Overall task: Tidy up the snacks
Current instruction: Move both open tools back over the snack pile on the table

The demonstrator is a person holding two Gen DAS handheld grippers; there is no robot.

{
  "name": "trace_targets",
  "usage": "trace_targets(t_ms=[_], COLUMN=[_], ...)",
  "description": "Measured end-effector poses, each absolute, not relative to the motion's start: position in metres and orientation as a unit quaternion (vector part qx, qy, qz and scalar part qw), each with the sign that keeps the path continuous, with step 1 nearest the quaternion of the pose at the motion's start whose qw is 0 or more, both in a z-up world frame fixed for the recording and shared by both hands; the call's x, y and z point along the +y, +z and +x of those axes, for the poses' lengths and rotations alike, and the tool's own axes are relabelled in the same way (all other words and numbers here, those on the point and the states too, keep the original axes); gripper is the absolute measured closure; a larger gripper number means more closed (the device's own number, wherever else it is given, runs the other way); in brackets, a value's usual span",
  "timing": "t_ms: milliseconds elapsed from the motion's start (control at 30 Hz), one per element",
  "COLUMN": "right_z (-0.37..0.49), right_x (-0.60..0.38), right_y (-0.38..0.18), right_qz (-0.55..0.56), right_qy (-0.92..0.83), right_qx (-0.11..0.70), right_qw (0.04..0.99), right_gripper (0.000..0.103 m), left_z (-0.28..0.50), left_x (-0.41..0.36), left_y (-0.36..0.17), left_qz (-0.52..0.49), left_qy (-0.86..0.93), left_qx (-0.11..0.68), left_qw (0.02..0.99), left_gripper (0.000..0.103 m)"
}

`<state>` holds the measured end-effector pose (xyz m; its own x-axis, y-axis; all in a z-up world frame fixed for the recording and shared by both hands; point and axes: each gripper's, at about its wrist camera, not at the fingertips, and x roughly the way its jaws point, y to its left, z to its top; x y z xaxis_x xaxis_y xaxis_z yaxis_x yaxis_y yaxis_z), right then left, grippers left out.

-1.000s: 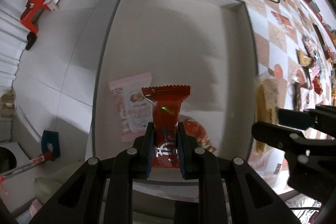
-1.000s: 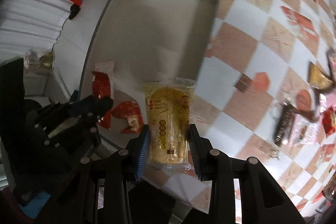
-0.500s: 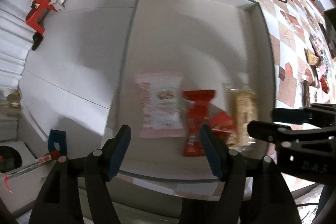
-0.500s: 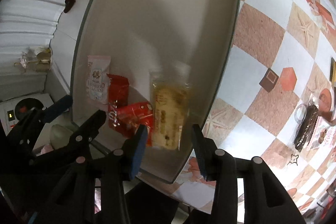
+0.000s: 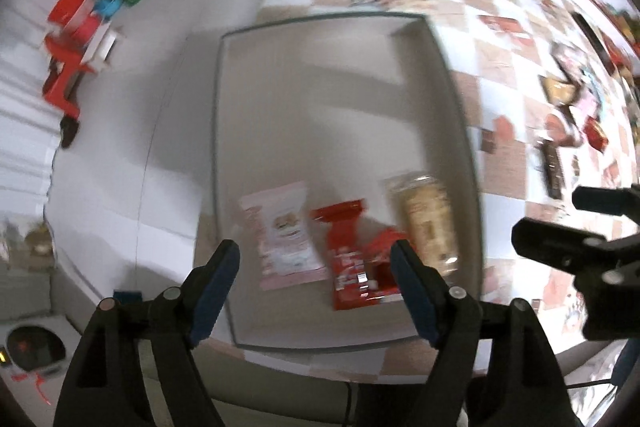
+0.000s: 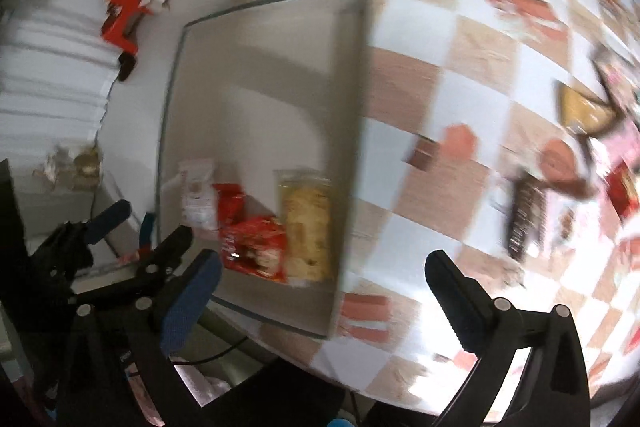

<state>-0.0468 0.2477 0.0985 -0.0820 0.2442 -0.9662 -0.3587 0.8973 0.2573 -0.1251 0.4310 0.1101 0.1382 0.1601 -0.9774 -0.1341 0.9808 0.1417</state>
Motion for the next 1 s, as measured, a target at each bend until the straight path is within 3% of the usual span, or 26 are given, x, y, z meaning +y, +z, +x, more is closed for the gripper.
trace_targets(t_ms=[533, 1000], right_z=[-0.062, -0.072], right_x=[0.125, 0.112], right_y=[0.082, 0.079], right_qz=[0.061, 0.083], right_qy=[0.113, 0.111], right_qx=[0.726, 0.729], right_qw=[0.675, 0.670], right_gripper=[0.000, 0.000], left_z=[-0.096, -0.100], left_x=[0.350, 0.336], left_y=[0.124, 0.122], left_qz=[0.084, 0.103], left_qy=[0.050, 0.054], left_qx=[0.631, 0.631], left_qw=[0.770, 0.767], left_gripper=[0.021, 0.021])
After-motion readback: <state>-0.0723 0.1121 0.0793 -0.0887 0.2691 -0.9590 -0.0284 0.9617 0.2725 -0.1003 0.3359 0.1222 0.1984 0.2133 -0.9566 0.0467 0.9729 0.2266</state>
